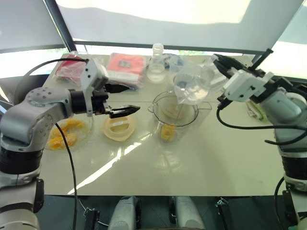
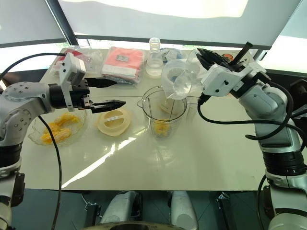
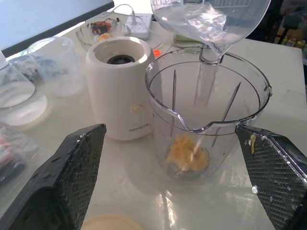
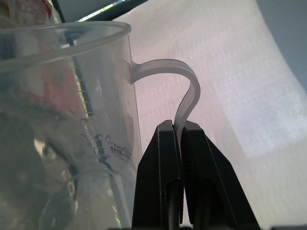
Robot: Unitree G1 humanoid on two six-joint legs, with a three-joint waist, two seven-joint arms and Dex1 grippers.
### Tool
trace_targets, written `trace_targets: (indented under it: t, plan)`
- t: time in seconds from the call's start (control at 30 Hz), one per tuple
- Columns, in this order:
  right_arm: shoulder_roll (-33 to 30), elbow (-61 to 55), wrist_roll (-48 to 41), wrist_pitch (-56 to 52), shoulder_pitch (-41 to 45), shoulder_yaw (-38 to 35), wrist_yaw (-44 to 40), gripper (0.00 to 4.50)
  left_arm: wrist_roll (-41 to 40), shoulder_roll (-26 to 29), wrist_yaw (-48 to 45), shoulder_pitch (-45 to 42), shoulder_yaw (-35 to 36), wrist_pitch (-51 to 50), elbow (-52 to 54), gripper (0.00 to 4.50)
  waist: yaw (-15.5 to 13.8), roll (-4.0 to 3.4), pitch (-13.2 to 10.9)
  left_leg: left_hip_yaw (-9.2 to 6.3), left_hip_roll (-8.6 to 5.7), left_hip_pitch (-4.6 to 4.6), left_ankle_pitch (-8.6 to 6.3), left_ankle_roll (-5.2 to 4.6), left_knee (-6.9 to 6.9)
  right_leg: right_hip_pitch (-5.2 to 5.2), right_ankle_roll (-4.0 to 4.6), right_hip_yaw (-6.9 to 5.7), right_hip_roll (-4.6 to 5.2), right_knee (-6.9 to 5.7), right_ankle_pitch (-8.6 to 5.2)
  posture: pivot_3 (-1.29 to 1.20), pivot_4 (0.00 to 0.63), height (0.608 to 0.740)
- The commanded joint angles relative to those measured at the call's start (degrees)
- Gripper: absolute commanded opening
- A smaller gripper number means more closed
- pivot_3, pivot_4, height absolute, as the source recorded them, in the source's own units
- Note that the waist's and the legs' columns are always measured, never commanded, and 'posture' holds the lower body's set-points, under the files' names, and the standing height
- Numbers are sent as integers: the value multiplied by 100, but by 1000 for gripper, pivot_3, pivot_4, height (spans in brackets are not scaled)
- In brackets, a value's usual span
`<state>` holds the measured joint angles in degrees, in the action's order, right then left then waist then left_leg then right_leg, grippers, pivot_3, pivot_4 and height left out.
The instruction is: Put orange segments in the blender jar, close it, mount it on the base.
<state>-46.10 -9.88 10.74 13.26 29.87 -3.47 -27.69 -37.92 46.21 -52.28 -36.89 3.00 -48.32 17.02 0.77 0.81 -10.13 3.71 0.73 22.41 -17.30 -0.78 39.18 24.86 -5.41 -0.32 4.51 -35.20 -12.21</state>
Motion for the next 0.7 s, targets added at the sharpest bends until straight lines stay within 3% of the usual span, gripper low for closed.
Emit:
trace_targets:
  t: [0.03,0.47,0.7]
  plan:
    - [-94,-86,129,183,95,-122,44,68,18,-1,6,-121,34,93,117,4500,0,0,0,0,0,0,0,0,0,0,0,0,0,-1,0,0,150,740]
    - [-212,152,812,770,349,-16,119,68,61,-79,42,-95,13,129,119,4500,2,0,0,1,0,-1,0,1,0,0,3,0,0,-1,-2,0,150,740]
    - [49,144,326,385,230,-187,38,68,59,-104,52,-81,45,128,123,4500,2,0,0,1,0,-1,0,1,1,0,2,0,0,-1,-1,0,150,740]
